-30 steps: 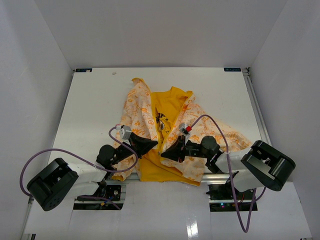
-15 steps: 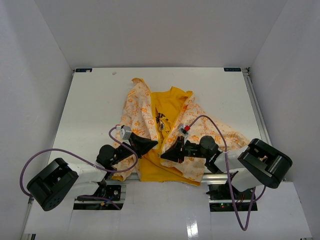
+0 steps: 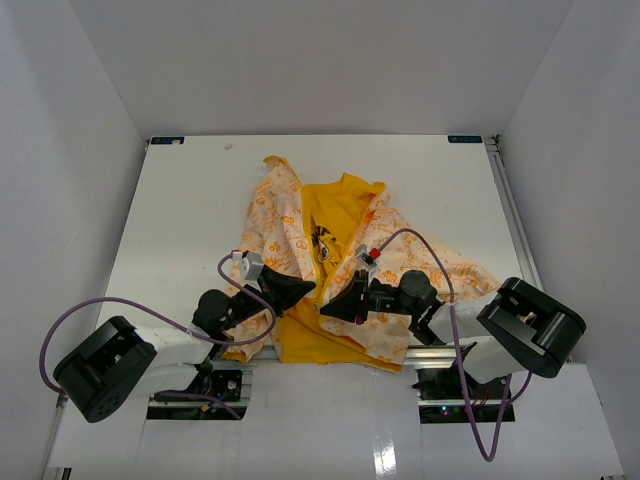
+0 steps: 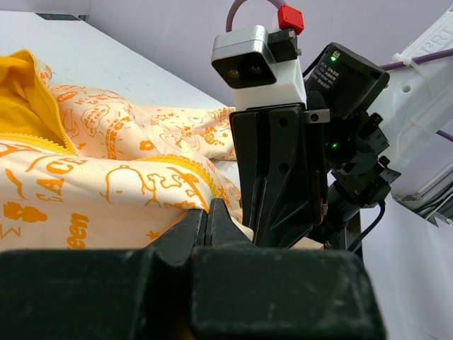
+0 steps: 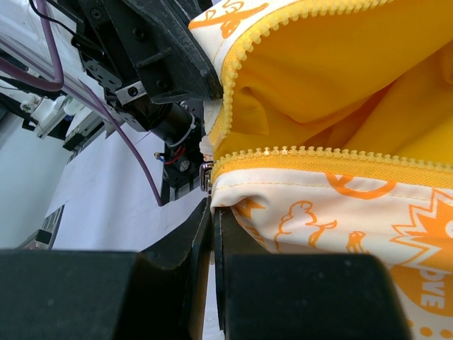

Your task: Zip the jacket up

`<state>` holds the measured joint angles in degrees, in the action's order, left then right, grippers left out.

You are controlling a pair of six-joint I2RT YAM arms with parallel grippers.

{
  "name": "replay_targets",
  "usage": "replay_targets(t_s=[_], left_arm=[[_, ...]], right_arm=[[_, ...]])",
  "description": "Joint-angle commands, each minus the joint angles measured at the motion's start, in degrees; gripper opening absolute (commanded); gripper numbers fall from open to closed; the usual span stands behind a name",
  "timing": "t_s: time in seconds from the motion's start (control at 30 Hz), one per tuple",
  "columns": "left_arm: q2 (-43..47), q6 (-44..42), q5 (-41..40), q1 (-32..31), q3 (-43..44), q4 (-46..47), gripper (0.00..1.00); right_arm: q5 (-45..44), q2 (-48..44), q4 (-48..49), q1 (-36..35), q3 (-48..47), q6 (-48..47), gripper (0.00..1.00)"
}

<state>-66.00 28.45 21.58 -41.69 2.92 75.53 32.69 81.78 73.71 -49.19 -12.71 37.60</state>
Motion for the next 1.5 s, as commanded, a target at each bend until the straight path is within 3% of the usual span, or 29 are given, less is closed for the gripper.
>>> replay_targets(t_s=[0.0, 0.9, 1.47], left_arm=[[1.75, -0.85, 0.48, 0.04, -3.88, 28.8, 0.0], [3.02, -2.38, 0.56, -0.23, -4.32, 28.77, 0.0], [8.89, -3.48, -2.02, -0.58, -5.3, 28.8, 0.0]], right_arm=[[-0.7, -1.62, 13.64, -0.38, -1.53, 0.88, 0.08], [-1.49, -1.86, 19.37, 0.3, -1.68, 5.32, 0.08], [1.09, -4.17, 21.7, 0.94, -4.6, 6.57, 0.08]])
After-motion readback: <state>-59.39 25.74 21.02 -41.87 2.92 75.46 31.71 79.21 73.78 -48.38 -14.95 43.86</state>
